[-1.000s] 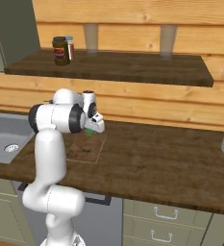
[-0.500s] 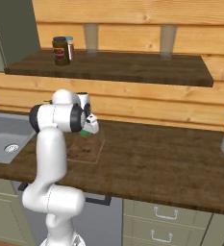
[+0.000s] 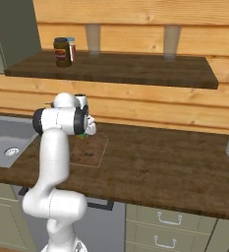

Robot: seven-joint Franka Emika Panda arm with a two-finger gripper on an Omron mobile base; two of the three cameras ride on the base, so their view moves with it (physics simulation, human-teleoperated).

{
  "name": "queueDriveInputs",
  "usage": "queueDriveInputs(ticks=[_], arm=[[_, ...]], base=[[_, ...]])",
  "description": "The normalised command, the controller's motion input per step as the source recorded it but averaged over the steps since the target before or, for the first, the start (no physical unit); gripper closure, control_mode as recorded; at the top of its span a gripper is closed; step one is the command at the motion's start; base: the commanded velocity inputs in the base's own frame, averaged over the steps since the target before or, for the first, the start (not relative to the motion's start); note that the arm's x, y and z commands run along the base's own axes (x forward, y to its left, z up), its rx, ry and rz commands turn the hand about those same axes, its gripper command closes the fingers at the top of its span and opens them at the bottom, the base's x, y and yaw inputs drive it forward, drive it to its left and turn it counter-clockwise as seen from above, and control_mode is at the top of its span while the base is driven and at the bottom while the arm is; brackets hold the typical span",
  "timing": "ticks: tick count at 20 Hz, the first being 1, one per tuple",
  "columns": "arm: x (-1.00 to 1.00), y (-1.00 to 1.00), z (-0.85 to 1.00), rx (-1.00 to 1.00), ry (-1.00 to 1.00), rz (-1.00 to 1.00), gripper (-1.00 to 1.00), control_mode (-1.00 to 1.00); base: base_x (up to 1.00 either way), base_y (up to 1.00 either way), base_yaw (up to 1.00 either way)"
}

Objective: Pick up the sponge from the counter and clean the cutting board by briefly scrubbing or pressing down on the cutting board. Once finished, release the sponge.

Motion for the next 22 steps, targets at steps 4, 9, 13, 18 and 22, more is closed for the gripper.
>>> queueDriveInputs(ticks=[4, 9, 13, 18, 22], arm=[[-0.66, -0.37, -0.34, -0.01, 0.01, 0.12, 1.0, -1.0], [-0.99, -0.28, 0.0, 0.01, -0.05, 0.11, 1.0, -1.0], [-0.73, -0.03, -0.54, 0.0, -0.05, 0.08, 1.0, -1.0], [-0.42, -0.02, -0.83, -0.03, -0.09, 0.07, 1.0, -1.0], [-0.21, -0.7, 0.05, 0.05, -0.15, 0.01, 1.0, -1.0]], base=[[0.0, 0.0, 0.0], [0.0, 0.0, 0.0], [0.0, 0.0, 0.0], [0.0, 0.0, 0.0], [0.0, 0.0, 0.0]])
